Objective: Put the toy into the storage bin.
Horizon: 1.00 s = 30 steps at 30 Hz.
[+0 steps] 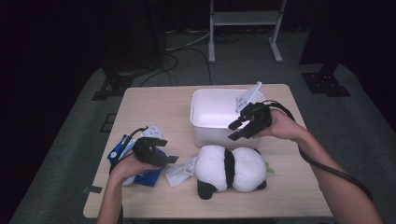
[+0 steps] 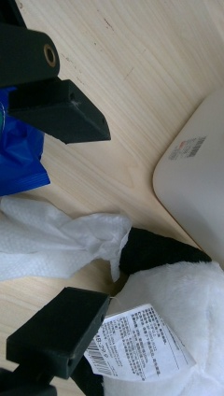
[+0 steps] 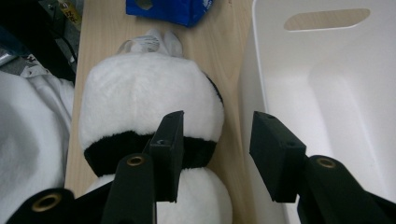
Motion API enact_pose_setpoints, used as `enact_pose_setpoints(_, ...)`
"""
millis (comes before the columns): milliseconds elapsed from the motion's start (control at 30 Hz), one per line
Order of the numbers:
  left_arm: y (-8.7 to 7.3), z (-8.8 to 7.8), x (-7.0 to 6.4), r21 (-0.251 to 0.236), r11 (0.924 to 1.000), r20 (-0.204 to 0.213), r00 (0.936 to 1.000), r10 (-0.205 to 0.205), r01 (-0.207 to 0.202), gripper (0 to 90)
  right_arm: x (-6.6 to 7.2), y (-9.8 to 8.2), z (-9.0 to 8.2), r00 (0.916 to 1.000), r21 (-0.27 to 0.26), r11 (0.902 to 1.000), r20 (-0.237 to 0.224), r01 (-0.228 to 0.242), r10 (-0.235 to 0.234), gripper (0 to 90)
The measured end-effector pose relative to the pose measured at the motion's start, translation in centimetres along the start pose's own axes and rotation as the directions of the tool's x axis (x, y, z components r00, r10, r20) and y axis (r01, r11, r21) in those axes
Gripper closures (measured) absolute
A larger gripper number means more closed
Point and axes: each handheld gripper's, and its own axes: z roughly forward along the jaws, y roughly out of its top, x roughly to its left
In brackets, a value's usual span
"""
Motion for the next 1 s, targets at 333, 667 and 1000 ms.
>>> enact_pose_setpoints(333, 0.0, 0.0, 0.0, 0.005, 1.0, -0.005, 1.0, 0.0, 0.0, 15.3, 2.0, 0.0, 0.4, 0.9996, 0.003, 0.9998, -0.024, 0.018, -0.018, 46.5)
enact_pose_setpoints(667, -0.1, 0.0, 0.1, 0.009, 0.9999, -0.014, 0.9999, -0.004, 0.004, 11.7, 3.5, -0.8, 2.0, 0.9992, 0.024, 0.9995, -0.034, 0.02, -0.019, 36.0)
enact_pose_setpoints(1000, -0.1, 0.0, 0.1, 0.016, 0.9999, -0.015, 0.9999, -0.005, 0.006, 10.5, 4.4, -1.9, 3.4, 0.9995, 0.047, 0.9989, -0.032, 0.001, 0.001, 29.7)
